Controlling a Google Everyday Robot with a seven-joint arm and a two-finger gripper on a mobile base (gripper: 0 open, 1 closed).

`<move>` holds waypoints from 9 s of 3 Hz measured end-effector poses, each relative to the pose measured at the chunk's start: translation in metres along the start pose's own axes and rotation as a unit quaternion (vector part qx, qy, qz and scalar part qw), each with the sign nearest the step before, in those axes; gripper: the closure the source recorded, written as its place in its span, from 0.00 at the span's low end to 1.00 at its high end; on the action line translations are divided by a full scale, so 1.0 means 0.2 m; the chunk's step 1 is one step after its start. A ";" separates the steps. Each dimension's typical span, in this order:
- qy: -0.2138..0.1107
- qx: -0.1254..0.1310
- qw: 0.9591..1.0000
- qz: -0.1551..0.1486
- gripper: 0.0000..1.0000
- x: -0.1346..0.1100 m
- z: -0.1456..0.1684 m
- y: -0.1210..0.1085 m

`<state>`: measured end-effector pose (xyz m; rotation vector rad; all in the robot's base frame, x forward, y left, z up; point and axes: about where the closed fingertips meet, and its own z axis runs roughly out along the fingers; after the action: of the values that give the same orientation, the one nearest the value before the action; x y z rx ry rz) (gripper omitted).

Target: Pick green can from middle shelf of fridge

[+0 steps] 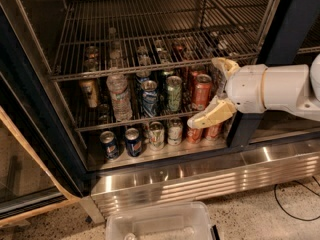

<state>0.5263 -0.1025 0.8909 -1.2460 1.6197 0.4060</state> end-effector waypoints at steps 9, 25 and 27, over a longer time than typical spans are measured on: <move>-0.186 0.125 0.971 0.088 0.05 0.16 0.44 0.07; -0.107 0.243 0.955 0.134 0.38 0.45 0.79 -0.45; -0.099 0.243 0.956 0.135 0.58 0.46 0.81 -0.46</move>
Offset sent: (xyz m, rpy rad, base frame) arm 0.0213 0.0301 -0.0346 0.1689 -0.0348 0.0205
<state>0.6912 -0.0666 0.7700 -0.5993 1.5939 0.2656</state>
